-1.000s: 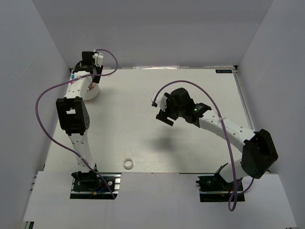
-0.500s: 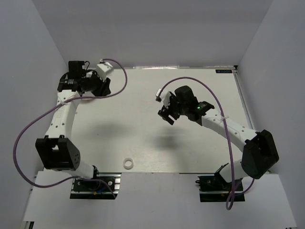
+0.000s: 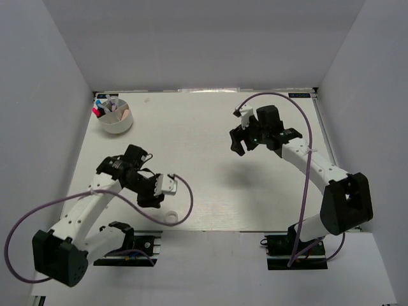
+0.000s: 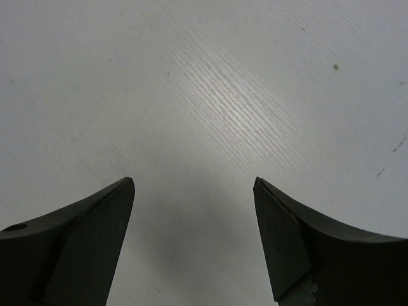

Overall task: Sort the stationery into containers
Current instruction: Pick up the stationery from the corner of the board.

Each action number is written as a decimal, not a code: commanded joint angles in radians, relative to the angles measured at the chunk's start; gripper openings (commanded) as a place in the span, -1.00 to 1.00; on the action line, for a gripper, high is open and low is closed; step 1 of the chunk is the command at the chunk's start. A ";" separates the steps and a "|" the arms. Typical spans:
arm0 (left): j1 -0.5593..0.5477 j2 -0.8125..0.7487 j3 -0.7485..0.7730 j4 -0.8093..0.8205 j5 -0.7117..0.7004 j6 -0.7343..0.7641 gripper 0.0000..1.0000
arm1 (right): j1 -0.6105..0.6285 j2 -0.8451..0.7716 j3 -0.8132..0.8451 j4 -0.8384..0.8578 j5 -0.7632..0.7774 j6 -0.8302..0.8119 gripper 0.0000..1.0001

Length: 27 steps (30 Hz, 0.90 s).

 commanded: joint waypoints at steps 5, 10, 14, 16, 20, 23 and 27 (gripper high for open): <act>-0.111 -0.094 -0.086 -0.026 -0.033 0.118 0.01 | -0.049 0.016 0.040 0.006 -0.076 0.056 0.62; -0.208 0.010 -0.061 0.067 -0.021 -0.020 -0.04 | -0.052 0.030 0.068 -0.003 -0.093 0.047 0.61; -0.291 0.059 -0.091 0.179 -0.045 -0.146 -0.05 | -0.050 0.026 0.064 -0.006 -0.094 0.044 0.61; -0.338 0.075 -0.103 0.230 -0.060 -0.207 -0.07 | -0.052 0.019 0.057 -0.011 -0.093 0.042 0.61; -0.404 0.063 -0.170 0.351 -0.135 -0.324 -0.08 | -0.055 0.010 0.041 -0.014 -0.096 0.041 0.60; -0.435 0.069 -0.199 0.434 -0.223 -0.377 -0.07 | -0.055 0.004 0.030 -0.017 -0.102 0.044 0.61; -0.458 0.075 -0.239 0.544 -0.333 -0.427 -0.08 | -0.056 -0.007 0.021 -0.020 -0.104 0.042 0.60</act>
